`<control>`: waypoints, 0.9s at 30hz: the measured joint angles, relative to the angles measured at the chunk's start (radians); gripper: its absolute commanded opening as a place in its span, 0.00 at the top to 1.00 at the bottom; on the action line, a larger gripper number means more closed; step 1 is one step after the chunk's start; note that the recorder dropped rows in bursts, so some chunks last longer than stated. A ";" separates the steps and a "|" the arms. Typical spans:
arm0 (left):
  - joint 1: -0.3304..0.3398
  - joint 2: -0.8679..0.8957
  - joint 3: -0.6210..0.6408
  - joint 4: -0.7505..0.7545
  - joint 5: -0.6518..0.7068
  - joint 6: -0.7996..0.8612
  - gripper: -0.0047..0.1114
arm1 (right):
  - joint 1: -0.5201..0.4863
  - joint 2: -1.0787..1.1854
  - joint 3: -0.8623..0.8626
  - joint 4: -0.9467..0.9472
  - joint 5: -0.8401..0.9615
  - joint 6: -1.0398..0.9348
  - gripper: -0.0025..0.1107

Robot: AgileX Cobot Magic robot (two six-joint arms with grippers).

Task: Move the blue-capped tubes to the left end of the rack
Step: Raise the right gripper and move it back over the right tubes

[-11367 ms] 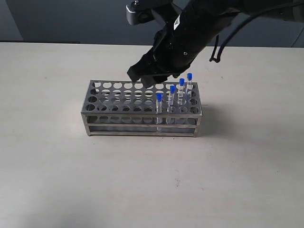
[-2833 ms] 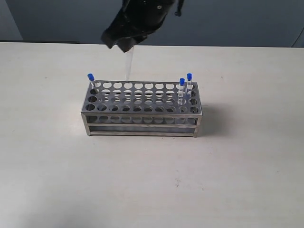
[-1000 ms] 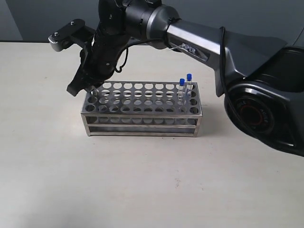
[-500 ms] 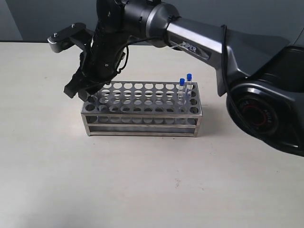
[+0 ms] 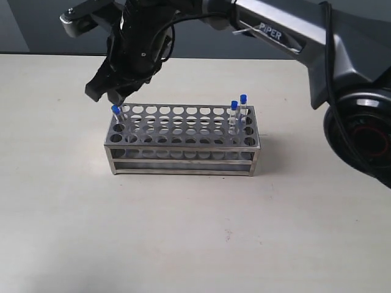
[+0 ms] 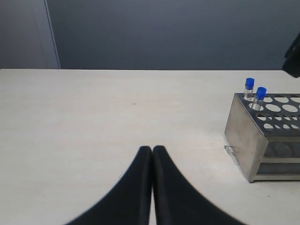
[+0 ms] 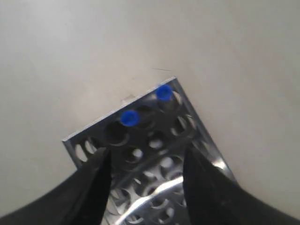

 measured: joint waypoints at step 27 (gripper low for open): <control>0.000 0.000 0.000 0.000 0.000 0.000 0.95 | -0.236 -0.143 0.343 -0.185 0.070 0.199 0.56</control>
